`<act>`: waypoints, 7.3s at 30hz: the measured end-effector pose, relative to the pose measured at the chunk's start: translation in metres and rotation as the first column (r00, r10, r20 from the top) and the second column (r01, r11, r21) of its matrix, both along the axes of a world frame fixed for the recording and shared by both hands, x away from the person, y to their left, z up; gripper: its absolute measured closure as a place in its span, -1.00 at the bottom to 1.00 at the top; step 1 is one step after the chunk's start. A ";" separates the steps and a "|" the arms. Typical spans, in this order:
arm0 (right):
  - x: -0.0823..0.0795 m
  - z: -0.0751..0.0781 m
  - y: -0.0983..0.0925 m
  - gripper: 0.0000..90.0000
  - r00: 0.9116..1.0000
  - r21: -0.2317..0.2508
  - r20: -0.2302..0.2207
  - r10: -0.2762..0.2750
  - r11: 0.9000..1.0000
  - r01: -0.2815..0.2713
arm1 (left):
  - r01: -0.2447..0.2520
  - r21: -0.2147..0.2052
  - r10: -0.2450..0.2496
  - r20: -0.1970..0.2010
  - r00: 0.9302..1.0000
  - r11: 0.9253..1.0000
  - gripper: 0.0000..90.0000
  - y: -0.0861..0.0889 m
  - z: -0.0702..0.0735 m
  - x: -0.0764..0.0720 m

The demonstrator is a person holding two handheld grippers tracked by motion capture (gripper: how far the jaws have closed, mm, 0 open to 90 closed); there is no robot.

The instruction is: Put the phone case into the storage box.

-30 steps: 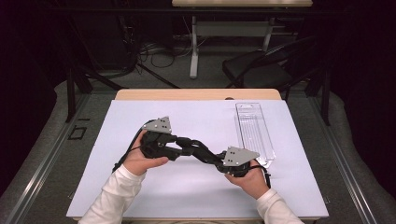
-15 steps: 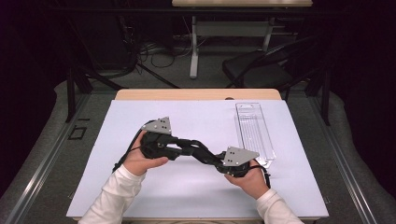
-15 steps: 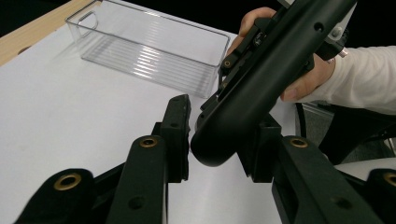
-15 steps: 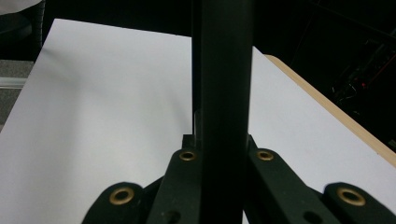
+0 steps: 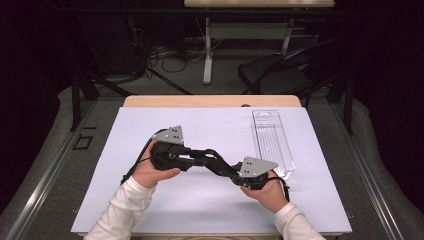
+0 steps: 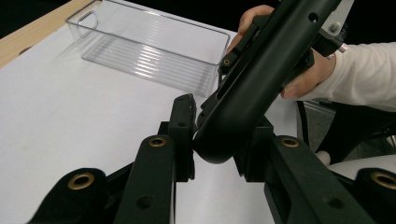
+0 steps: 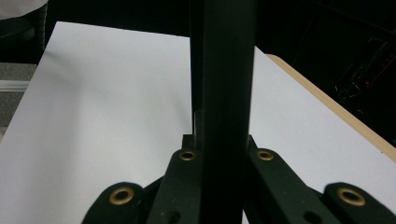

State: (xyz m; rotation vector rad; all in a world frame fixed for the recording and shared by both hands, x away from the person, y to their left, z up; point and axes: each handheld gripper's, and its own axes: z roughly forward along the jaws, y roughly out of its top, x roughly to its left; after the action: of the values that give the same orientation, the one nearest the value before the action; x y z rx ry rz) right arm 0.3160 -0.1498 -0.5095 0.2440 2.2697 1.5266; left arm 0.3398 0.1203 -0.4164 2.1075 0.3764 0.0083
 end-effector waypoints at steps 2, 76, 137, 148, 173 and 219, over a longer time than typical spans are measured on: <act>0.000 0.000 0.000 0.95 1.000 0.000 -0.001 0.001 1.000 -0.001 | 0.000 -0.001 0.000 0.001 1.000 1.000 0.60 0.000 0.000 0.000; 0.004 -0.003 -0.002 0.65 0.995 0.055 -0.098 -0.032 0.998 0.038 | -0.030 -0.014 0.030 -0.014 0.999 0.999 0.80 -0.003 -0.005 0.001; -0.001 0.009 0.003 -0.13 0.972 -0.058 0.031 -0.234 0.970 0.236 | -0.154 0.113 0.175 -0.208 0.962 0.982 0.81 0.009 -0.013 0.021; -0.001 0.018 0.004 -0.29 0.956 -0.070 0.038 -0.290 0.954 0.292 | -0.160 0.129 0.185 -0.217 0.959 0.979 0.81 0.010 -0.009 0.027; 0.003 0.036 0.008 -0.36 0.959 -0.116 0.008 -0.284 0.952 0.282 | -0.135 0.220 0.187 -0.234 0.954 0.966 0.80 0.001 -0.004 0.043; 0.018 0.061 0.017 -0.16 0.962 -0.206 0.017 -0.274 0.940 0.271 | -0.100 0.354 0.212 -0.294 0.932 0.930 0.81 -0.020 0.003 0.062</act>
State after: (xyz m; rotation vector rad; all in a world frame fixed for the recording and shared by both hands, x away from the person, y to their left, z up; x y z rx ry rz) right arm 0.3339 -0.1332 -0.4485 0.4866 2.2702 1.1443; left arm 0.4019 0.1002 -0.4138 2.4125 0.7942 -0.2007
